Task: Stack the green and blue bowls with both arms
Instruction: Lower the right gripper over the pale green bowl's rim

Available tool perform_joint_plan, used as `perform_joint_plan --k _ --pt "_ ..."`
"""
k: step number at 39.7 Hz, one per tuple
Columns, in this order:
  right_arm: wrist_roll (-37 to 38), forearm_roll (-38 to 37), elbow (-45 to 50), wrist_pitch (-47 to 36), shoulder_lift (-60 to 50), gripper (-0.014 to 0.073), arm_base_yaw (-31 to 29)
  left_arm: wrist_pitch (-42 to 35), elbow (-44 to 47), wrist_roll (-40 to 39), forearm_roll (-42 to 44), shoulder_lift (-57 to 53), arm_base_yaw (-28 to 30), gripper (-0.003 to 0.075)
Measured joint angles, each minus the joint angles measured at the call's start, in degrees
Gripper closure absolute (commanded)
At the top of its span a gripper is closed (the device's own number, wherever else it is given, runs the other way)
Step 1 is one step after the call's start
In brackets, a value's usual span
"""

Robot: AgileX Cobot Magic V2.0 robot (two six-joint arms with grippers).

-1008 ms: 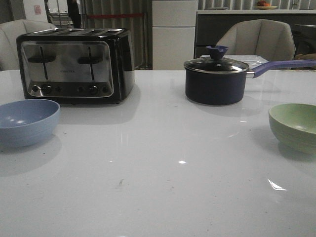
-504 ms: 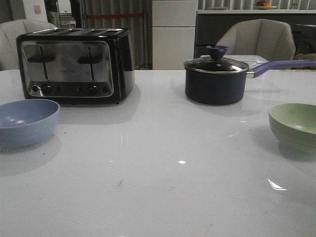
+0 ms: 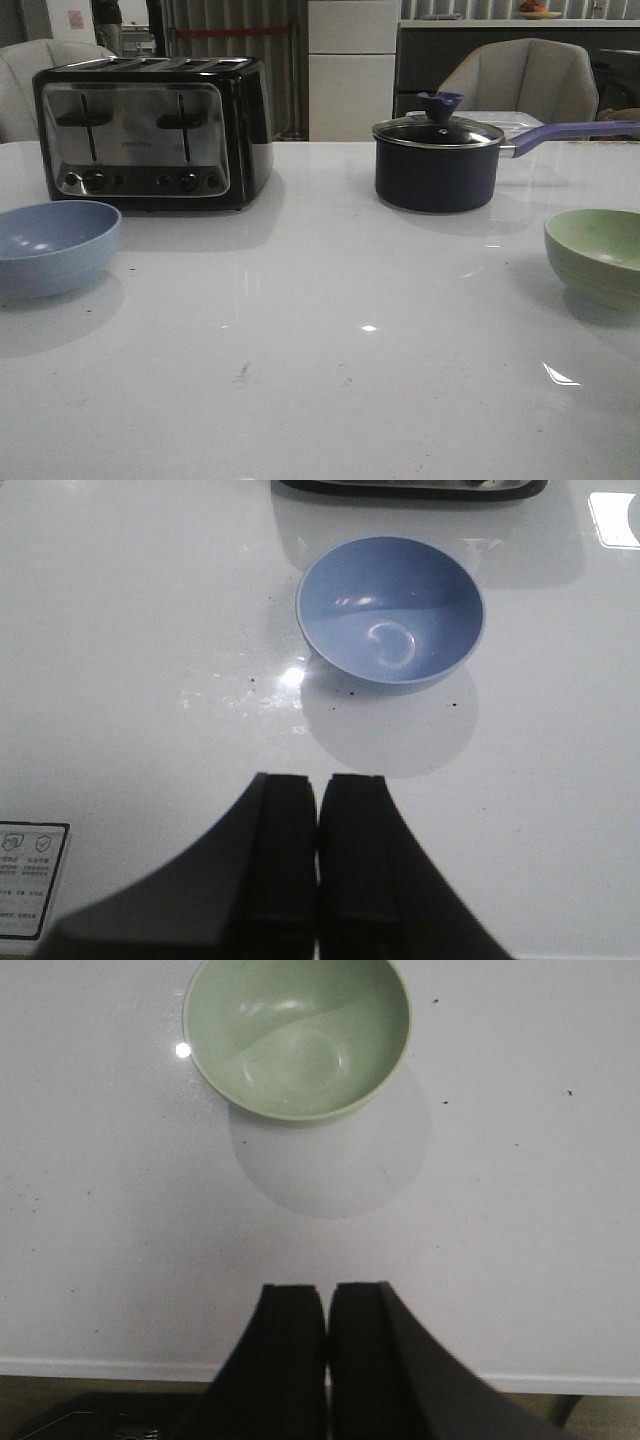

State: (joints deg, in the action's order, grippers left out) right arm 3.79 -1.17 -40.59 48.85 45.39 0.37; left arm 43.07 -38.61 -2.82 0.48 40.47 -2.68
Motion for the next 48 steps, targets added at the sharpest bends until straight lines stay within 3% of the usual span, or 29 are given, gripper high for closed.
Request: perform_joint_plan --k 5,8,22,35,48 --pt "0.0 -0.2 0.0 -0.4 0.0 0.005 0.0 -0.2 0.0 0.0 0.0 1.2 0.0 0.0204" --pt "0.0 -0.5 0.0 -0.4 0.0 0.0043 0.0 -0.2 0.0 0.0 0.0 1.6 0.0 0.0141" --pt "0.0 -0.5 0.0 -0.5 0.3 0.0043 0.0 -2.1 0.0 1.7 -1.1 1.7 -1.4 0.0139" --pt "0.0 -1.0 -2.4 -0.6 8.0 0.0043 -0.5 -2.5 0.0 4.4 -2.1 1.7 -14.2 0.0139" --pt "-1.9 2.3 -11.7 2.5 17.6 0.0043 -12.6 -2.6 0.0 4.5 -2.1 1.7 -21.6 0.0139"
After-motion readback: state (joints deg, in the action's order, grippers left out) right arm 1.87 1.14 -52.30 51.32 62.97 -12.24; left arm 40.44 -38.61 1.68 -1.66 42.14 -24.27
